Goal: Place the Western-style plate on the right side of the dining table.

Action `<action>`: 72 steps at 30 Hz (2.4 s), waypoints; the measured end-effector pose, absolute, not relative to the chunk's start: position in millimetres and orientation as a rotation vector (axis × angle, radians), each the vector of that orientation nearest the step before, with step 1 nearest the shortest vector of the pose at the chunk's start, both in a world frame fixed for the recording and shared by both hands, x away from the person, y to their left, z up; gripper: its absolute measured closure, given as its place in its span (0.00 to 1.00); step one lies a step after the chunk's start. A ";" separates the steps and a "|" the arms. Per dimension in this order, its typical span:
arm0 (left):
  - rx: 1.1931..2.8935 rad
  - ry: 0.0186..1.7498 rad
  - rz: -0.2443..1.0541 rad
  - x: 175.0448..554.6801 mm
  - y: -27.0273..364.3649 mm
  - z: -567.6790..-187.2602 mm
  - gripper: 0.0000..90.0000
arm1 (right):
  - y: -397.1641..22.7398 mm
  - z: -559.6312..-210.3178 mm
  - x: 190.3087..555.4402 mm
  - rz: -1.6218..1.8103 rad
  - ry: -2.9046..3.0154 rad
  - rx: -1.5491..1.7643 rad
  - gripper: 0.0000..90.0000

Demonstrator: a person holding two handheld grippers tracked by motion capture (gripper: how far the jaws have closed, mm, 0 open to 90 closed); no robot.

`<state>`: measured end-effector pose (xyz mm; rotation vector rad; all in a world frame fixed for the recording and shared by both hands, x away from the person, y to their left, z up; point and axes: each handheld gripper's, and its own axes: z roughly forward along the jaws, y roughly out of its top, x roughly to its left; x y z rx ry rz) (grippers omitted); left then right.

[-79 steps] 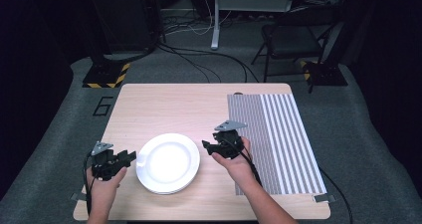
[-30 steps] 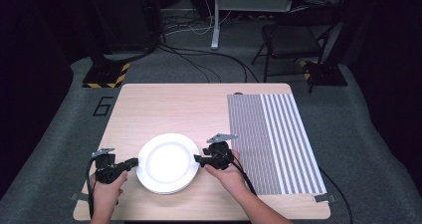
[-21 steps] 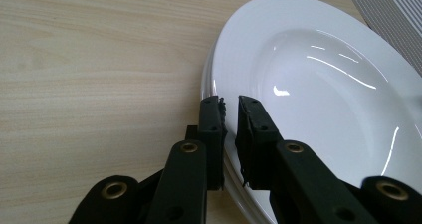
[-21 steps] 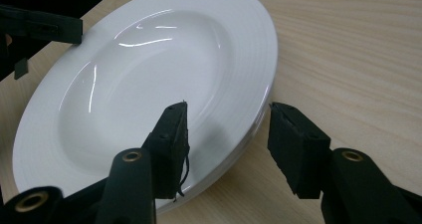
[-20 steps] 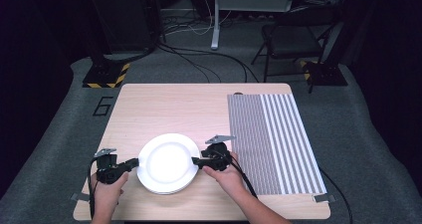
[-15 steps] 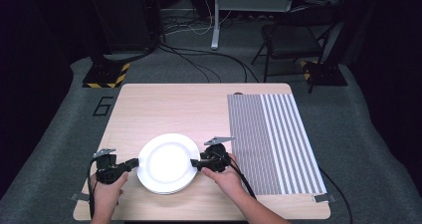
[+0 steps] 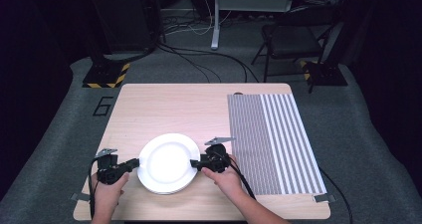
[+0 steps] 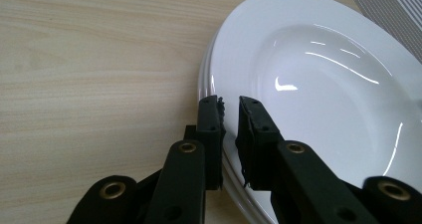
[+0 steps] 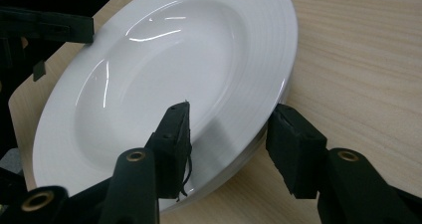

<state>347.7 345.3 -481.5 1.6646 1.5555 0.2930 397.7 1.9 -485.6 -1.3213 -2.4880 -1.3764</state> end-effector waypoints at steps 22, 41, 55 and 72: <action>1.673 1.544 0.269 350.6 340.4 -481.7 0.88 | -5.0 -481.3 400.4 -1.410 -2.418 -1.370 0.58; 1.653 1.562 0.227 351.3 335.8 -480.8 0.79 | -2.1 -485.6 398.8 -1.389 -2.427 -1.341 0.63; 1.685 1.543 0.213 354.4 327.5 -483.0 0.78 | -12.4 -473.8 400.8 -1.406 -2.394 -1.329 0.70; 1.695 1.516 0.176 359.9 318.7 -487.2 0.77 | -23.0 -466.4 401.2 -1.444 -2.385 -1.337 0.75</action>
